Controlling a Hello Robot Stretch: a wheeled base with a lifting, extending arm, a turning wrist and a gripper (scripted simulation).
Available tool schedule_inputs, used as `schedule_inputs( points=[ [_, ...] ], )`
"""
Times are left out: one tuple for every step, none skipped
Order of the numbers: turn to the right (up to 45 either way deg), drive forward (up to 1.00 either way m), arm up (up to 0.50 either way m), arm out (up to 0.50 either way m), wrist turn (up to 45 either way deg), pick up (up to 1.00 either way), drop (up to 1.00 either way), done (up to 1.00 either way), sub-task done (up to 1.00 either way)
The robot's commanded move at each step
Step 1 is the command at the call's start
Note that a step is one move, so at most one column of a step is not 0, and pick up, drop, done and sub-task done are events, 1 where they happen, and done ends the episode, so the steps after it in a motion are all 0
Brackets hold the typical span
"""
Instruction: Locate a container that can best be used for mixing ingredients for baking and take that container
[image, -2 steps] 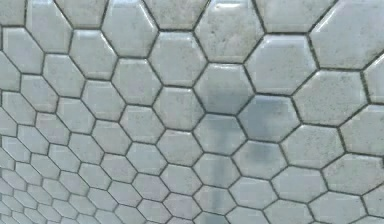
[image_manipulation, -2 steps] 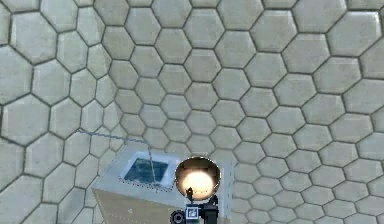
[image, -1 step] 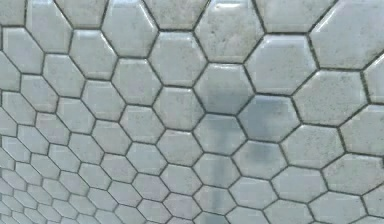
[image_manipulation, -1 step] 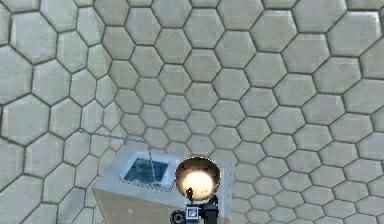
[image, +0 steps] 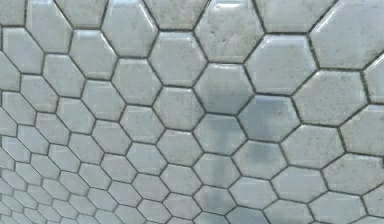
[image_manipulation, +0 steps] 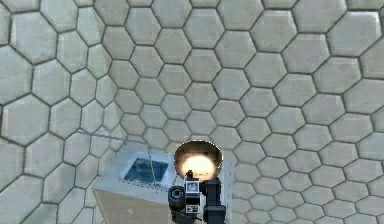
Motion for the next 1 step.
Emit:
schedule_inputs(
  points=[
    [0.0,0.00,0.00,0.00,0.0,0.00,0.00,1.00,0.00]
  ],
)
